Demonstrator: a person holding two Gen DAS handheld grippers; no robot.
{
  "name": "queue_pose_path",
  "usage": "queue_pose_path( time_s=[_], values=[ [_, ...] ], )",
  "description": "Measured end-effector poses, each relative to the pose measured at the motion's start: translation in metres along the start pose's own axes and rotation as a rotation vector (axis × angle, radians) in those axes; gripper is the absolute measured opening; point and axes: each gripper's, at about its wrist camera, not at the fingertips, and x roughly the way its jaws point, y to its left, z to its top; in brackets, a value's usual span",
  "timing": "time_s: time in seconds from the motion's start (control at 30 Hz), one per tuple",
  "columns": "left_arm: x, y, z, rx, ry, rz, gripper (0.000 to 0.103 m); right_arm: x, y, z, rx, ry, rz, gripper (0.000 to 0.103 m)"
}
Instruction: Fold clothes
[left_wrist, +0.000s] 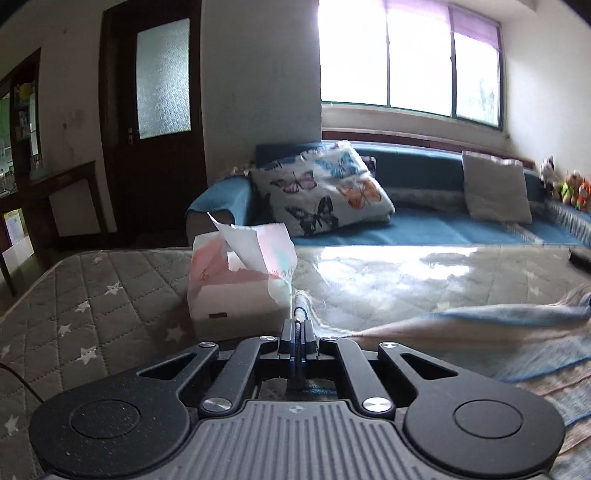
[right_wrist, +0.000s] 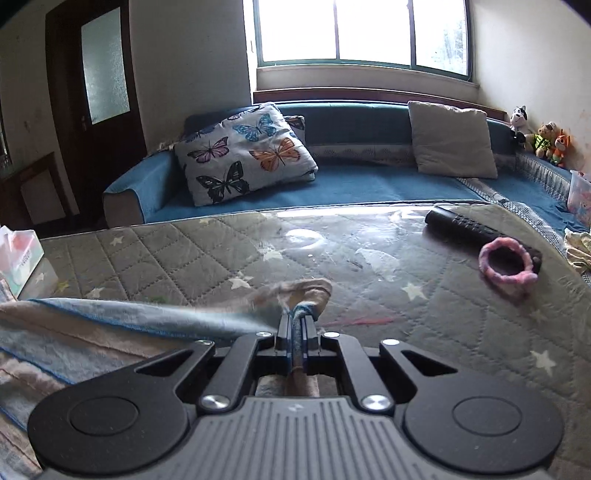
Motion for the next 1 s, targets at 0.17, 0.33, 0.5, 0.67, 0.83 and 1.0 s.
queue_pose_path(
  time_s=[0.17,0.33,0.5,0.67,0.83,1.0],
  values=[
    [0.002,-0.002,0.001,0.027,0.044,-0.003,0.008,-0.005,-0.002,0.007,0.004,-0.066,-0.006,0.004],
    [-0.001,-0.003,-0.007,0.047,0.109,0.018,0.030,-0.008,0.003,0.002,-0.043,0.015,0.032,0.008],
    [-0.031,-0.019,-0.016,0.135,0.123,-0.028,0.049,-0.034,0.014,-0.007,-0.108,0.082,0.090,0.020],
    [-0.067,-0.031,-0.031,0.204,0.139,-0.073,0.055,-0.070,0.018,-0.021,-0.133,0.121,0.129,0.025],
    [-0.106,-0.034,-0.053,0.227,0.158,-0.093,0.062,-0.114,0.024,-0.050,-0.177,0.155,0.168,0.031],
    [-0.145,-0.036,-0.074,0.259,0.154,-0.100,0.067,-0.159,0.037,-0.087,-0.230,0.170,0.203,0.037]
  ],
)
